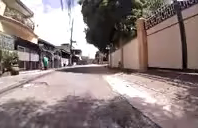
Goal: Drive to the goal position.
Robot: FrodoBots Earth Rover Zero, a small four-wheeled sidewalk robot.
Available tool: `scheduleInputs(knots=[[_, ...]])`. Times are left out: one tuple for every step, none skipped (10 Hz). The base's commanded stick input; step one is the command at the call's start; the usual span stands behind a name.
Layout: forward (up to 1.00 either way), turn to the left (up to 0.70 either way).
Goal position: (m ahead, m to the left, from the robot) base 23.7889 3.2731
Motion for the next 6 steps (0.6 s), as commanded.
scheduleInputs(knots=[[1.00, 0.00], [1.00, 0.00], [1.00, 0.00], [1.00, 0.00], [1.00, 0.00], [1.00, 0.00]])
